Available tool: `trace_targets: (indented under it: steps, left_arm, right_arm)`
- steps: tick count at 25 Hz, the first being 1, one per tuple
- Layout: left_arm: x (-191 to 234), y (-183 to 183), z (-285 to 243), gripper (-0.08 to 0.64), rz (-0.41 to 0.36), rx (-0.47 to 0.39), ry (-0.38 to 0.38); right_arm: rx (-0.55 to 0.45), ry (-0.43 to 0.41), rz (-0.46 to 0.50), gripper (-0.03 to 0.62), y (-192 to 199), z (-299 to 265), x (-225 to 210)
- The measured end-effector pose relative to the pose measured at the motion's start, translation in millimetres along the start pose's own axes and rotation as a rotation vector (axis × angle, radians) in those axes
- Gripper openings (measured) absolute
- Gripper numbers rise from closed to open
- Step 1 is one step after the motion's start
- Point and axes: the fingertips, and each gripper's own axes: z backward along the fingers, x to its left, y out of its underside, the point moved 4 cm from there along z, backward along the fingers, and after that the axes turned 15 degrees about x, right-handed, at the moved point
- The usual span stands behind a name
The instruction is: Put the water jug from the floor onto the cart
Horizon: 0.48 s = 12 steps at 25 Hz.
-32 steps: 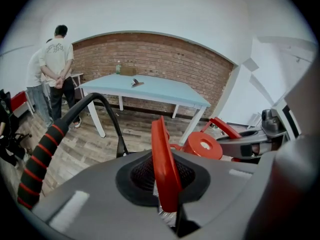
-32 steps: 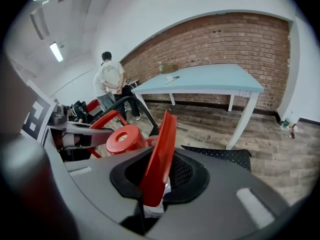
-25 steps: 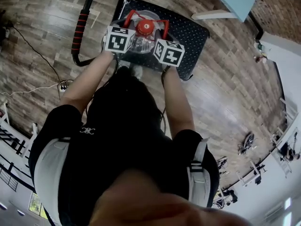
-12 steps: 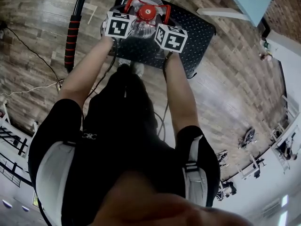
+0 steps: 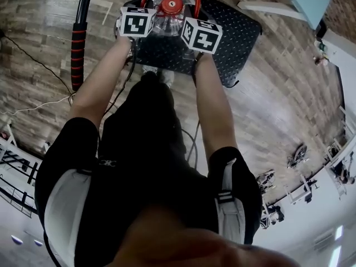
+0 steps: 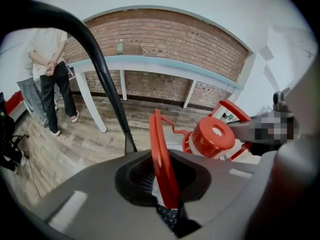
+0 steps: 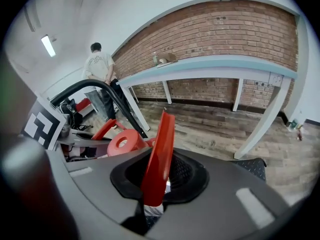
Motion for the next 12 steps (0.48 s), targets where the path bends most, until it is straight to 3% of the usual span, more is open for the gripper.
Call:
trace_targets:
  steps: [3, 7, 12]
  left_arm:
    - [-2, 1, 2, 0.086, -0.020, -0.006, 0.009]
    - [-12, 2, 9, 0.175, -0.054, -0.010, 0.027]
    - [-14, 4, 29, 0.184, -0.043, -0.052, -0.001]
  right_arm:
    - [-0.014, 0.019, -0.027, 0.058, 4, -1, -6]
    - [-0.001, 0.035, -0.060, 0.127, 13, 1, -13]
    - [-0.020, 0.085, -0.082, 0.203, 18, 22, -17]
